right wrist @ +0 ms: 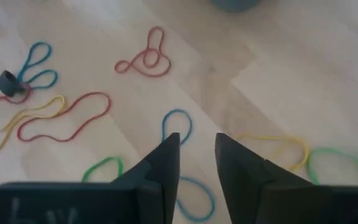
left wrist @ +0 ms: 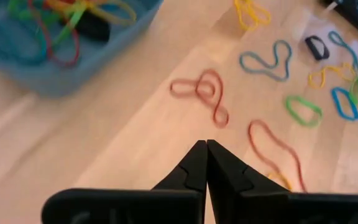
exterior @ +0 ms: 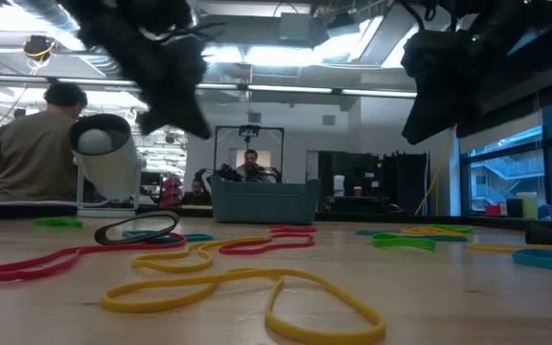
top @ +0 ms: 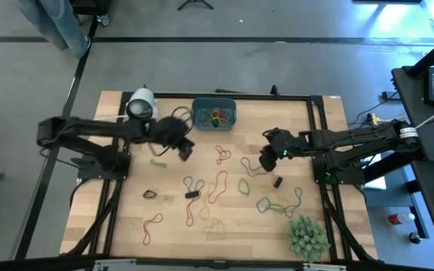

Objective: Pick and place rubber bands into bin
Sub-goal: Put the blue rubber band into the blue bin

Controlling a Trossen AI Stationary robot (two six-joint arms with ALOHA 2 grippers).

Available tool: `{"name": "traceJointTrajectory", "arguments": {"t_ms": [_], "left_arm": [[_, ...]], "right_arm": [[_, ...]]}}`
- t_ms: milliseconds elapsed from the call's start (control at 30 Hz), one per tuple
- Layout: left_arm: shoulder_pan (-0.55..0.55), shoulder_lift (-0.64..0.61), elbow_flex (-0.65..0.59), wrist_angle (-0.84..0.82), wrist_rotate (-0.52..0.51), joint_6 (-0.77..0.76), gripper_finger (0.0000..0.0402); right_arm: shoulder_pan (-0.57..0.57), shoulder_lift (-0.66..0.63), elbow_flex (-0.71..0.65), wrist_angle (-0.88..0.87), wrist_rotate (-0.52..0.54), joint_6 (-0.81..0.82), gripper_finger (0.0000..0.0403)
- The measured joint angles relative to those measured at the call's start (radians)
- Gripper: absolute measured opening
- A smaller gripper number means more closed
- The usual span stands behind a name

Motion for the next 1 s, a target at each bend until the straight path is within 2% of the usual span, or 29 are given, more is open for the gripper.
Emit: {"name": "traceJointTrajectory", "arguments": {"t_ms": [167, 333, 500, 733, 867, 1000], "left_arm": [[-0.067, -0.130, -0.163, 0.074, -0.031, -0.022, 0.0002], [-0.075, -0.200, -0.227, 0.078, -0.033, -0.020, 0.0002], [-0.071, -0.213, -0.237, 0.074, -0.033, 0.066, 0.0002], [-0.071, -0.213, -0.237, 0.072, -0.004, 0.228, 0.0002], [-0.071, -0.213, -0.237, 0.072, 0.044, 0.267, 0.0001], [-0.071, -0.213, -0.237, 0.072, 0.073, 0.294, 0.0002]], "right_arm": [[0.006, 0.000, 0.001, -0.124, -0.073, 0.163, 0.0110], [0.063, 0.011, 0.001, -0.309, -0.205, 0.424, 0.0109], [0.154, 0.044, 0.001, -0.379, -0.340, 0.701, 0.0109], [0.258, 0.098, 0.001, -0.389, -0.435, 1.001, 0.0109], [0.305, 0.119, 0.001, -0.394, -0.460, 1.120, 0.0109], [0.334, 0.151, 0.001, -0.420, -0.472, 1.163, 0.0109]]}}
